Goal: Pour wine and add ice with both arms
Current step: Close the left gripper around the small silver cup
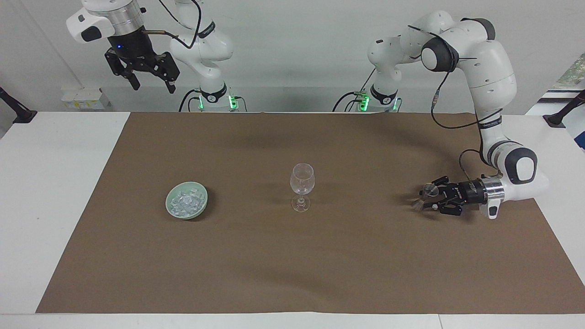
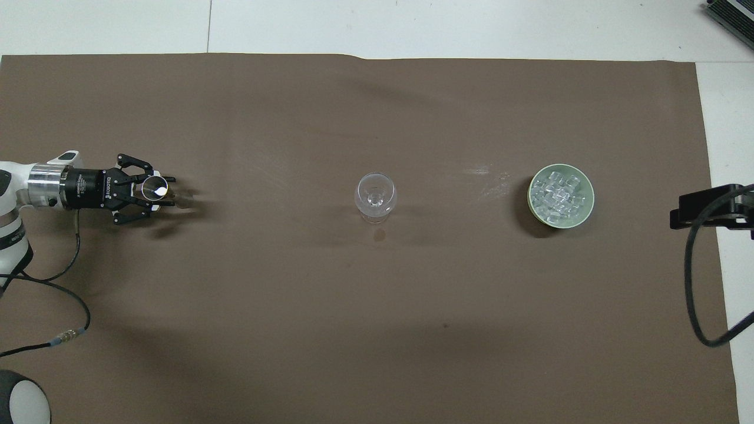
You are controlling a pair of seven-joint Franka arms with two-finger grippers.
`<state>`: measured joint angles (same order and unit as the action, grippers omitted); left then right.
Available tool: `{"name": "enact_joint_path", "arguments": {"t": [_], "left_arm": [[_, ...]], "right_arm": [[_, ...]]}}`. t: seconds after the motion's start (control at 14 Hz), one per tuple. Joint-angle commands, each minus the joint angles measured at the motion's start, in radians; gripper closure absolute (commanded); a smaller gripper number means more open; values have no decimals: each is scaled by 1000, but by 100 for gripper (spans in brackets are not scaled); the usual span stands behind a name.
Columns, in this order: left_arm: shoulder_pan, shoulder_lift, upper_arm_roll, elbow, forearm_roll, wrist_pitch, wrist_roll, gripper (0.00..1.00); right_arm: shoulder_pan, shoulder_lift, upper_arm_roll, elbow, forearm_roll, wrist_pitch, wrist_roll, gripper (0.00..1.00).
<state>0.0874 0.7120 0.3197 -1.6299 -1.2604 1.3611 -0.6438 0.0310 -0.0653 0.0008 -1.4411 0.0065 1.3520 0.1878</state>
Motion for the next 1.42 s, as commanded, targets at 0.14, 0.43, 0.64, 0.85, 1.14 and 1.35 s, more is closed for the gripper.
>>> {"name": "enact_joint_path", "arguments": {"t": [0.14, 0.43, 0.64, 0.85, 1.14, 1.35], "left_arm": [[2, 0, 5, -13, -21, 0, 16, 62], [2, 1, 5, -13, -22, -2, 18, 68], [3, 1, 5, -15, -25, -4, 19, 80], [5, 1, 4, -15, -27, -5, 33, 91], [15, 3, 4, -19, -28, -22, 81, 100], [38, 17, 5, -22, -54, -79, 110, 100]], "right_arm": [[-10, -8, 4, -9, 1, 16, -22, 0], [-10, -8, 4, -9, 1, 16, -22, 0], [-10, -8, 4, -9, 1, 16, -22, 0], [-10, -8, 4, -9, 1, 16, -22, 0], [-10, -8, 4, -9, 0, 16, -22, 0], [-10, -8, 4, -9, 0, 16, -22, 0]]}}
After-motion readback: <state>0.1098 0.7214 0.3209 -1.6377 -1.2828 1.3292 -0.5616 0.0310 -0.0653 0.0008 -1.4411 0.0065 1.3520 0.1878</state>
